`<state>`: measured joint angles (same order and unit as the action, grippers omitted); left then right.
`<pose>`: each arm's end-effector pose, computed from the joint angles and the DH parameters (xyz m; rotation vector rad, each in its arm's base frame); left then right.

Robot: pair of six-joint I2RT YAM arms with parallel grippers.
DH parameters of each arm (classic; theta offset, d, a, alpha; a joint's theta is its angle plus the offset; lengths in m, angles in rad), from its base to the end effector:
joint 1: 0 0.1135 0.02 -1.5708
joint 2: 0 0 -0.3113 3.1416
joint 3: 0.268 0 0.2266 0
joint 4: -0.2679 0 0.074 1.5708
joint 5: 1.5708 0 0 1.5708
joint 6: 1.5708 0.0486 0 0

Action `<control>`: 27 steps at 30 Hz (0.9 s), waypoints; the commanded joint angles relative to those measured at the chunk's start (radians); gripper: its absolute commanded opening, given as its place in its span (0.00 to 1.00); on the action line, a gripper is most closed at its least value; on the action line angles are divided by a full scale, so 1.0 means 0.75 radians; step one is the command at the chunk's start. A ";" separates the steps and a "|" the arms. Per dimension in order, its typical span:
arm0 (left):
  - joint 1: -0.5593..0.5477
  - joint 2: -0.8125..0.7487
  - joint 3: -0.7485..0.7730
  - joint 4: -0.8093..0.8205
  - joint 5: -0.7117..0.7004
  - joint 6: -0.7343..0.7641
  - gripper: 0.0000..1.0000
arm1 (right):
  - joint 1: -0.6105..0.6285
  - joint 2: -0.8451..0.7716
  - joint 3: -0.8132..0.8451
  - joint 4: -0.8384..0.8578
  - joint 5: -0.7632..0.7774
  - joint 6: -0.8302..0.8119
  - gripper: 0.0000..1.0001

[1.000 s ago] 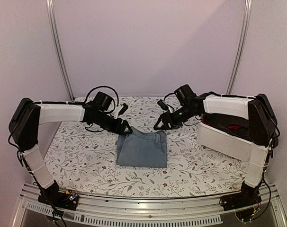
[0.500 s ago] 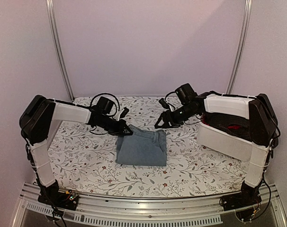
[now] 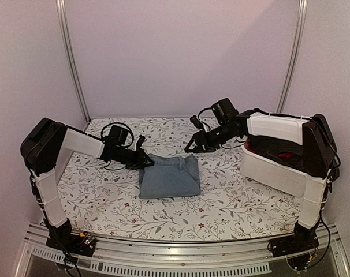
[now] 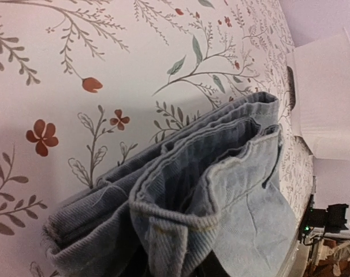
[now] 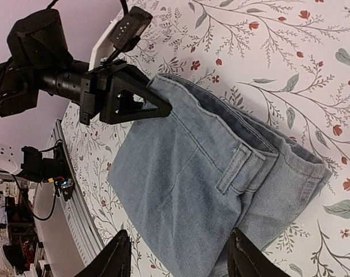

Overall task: Fold and stack the mixed laundry pile
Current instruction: Adjust the square-folded skirt at the center of the board.

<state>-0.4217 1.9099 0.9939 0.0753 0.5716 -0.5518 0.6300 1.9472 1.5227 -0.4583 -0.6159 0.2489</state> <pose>0.3367 -0.1799 0.1847 0.1193 2.5462 -1.1108 0.3313 0.2763 0.2799 -0.7682 2.4485 1.1226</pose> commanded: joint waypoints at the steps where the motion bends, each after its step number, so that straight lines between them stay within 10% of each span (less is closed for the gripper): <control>1: 0.034 0.033 0.056 -0.074 -0.185 -0.032 0.24 | 0.066 0.090 0.087 0.040 -0.039 0.018 0.54; 9: 0.049 -0.169 0.093 -0.245 -0.255 0.099 0.54 | 0.095 0.172 0.149 0.072 -0.071 0.045 0.46; 27: 0.001 -0.014 0.000 0.055 -0.029 -0.078 0.54 | 0.107 0.485 0.289 0.080 0.009 0.073 0.41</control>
<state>-0.4412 1.7992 1.0237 0.0719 0.5583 -0.5564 0.7090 2.2501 1.7138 -0.3767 -0.6765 0.3069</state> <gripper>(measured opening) 0.543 0.409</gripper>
